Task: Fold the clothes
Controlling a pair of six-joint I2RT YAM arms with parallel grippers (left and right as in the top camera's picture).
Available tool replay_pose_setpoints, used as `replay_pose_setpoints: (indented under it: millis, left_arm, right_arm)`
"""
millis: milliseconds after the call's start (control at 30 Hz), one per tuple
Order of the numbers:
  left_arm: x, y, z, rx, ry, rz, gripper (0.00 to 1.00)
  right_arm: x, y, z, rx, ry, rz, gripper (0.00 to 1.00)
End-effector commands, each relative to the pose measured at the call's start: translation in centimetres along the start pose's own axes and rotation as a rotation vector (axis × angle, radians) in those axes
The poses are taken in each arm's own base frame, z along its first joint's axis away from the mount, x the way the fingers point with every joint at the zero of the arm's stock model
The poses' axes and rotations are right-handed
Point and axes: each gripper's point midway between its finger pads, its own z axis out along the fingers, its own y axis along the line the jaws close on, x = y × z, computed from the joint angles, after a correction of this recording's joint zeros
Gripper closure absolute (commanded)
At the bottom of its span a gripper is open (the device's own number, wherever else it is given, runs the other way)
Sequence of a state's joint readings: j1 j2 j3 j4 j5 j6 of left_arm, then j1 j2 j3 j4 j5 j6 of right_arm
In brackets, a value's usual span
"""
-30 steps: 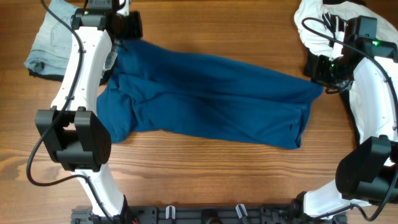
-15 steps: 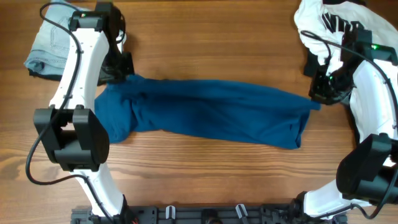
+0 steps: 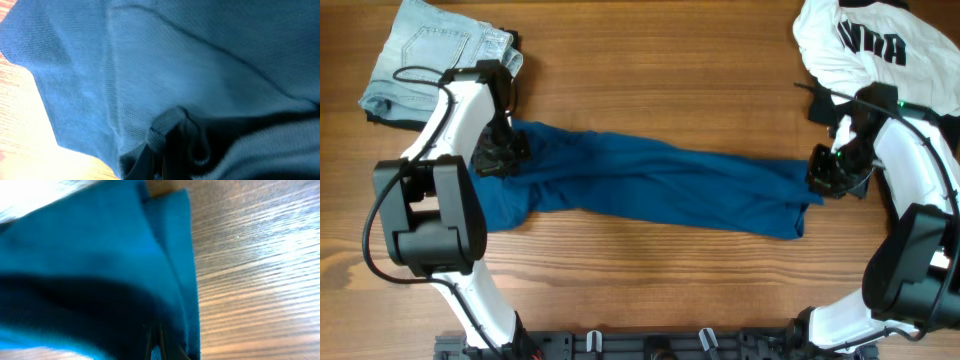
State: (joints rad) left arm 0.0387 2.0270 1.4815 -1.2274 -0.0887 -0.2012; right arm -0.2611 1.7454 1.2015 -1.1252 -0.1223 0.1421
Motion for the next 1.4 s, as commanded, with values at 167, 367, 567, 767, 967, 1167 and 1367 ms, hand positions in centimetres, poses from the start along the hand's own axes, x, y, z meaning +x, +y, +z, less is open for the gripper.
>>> replay_pose_setpoints:
  millis: [167, 367, 567, 767, 967, 1167, 1367]
  left_arm:
    - [-0.3, 2.2, 0.9, -0.004, -0.009, -0.078, 0.96]
    - [-1.0, 2.1, 0.9, 0.003, -0.038, -0.081, 0.75]
    - [-1.7, 3.2, 0.9, 0.014, -0.053, -0.118, 0.09]
    - [-4.0, -0.1, -4.1, 0.27, -0.169, -0.145, 0.0]
    - [-5.6, -0.2, -9.0, 0.315, -0.361, -0.134, 0.0]
    - [-6.5, -0.3, -9.4, 0.323, -0.399, -0.132, 0.0]
    - [-6.6, -0.3, -9.5, 0.321, -0.406, -0.132, 0.0]
  right_arm:
    - [-2.5, -3.8, 0.6, -0.024, -0.118, 0.243, 0.96]
    - [-2.6, -2.3, 0.3, -0.146, -0.114, 0.178, 0.5]
    - [-1.5, -0.2, 0.0, -0.264, -0.073, 0.056, 0.2]
    - [-2.2, -0.4, 0.6, -0.198, -0.099, -0.032, 0.11]
    - [-1.2, -0.9, 2.3, -0.096, -0.038, -0.008, 0.16]
    - [-0.3, -0.7, 5.2, -0.003, -0.044, 0.022, 0.17]
    - [0.7, -2.0, 7.7, 0.094, -0.068, 0.108, 0.3]
